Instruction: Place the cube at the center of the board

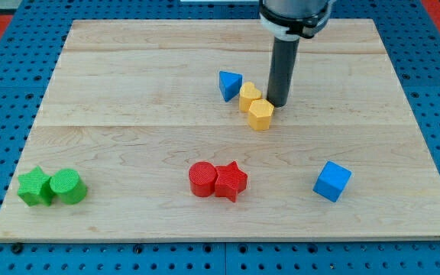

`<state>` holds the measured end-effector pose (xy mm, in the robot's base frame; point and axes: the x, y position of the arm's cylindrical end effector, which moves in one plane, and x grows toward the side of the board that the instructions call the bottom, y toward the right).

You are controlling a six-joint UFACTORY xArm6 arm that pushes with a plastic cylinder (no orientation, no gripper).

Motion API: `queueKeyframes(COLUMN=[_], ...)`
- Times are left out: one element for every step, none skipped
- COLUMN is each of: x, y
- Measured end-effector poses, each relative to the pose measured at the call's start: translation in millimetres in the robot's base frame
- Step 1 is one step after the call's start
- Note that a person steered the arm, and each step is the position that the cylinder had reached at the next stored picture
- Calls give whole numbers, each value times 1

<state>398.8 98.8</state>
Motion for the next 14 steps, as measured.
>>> queueKeyframes(x=[18, 56, 124, 191, 196, 173, 158, 159, 132, 108, 117, 111, 89, 92], y=[84, 155, 171, 164, 126, 78, 41, 40, 23, -10, 17, 65, 65, 2])
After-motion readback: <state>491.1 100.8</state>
